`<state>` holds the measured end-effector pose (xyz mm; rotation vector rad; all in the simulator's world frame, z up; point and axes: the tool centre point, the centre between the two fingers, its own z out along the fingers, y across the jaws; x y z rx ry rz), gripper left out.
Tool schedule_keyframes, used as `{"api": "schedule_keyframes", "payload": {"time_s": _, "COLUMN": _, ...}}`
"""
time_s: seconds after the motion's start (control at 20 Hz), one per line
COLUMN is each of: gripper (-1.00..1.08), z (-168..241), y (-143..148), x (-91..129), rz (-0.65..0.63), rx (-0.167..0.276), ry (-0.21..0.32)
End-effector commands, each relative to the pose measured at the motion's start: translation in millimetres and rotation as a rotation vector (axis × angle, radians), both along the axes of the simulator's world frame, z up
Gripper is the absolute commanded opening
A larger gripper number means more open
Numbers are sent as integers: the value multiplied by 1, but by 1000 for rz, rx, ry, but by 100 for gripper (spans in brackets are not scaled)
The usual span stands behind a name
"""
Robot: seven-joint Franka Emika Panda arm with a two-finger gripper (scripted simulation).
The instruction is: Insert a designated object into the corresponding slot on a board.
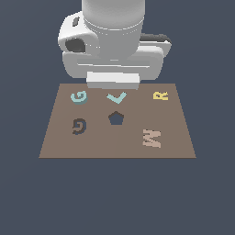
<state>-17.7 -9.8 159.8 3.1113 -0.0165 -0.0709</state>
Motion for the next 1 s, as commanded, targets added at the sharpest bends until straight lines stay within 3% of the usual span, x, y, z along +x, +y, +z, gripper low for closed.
{"api": "schedule_keyframes", "payload": {"time_s": 0.0, "gripper": 100, "z": 0, "y": 0, "x": 0, "rz": 0, "rx": 0, "ry": 0}}
{"api": "schedule_keyframes", "payload": {"time_s": 0.5, "gripper": 100, "z": -8, "y": -11, "x": 3, "rz": -94, "rx": -1, "ry": -4}}
{"api": "schedule_keyframes", "payload": {"time_s": 0.95, "gripper": 100, "z": -29, "y": -41, "x": 6, "rz": -346, "rx": -3, "ry": -16}}
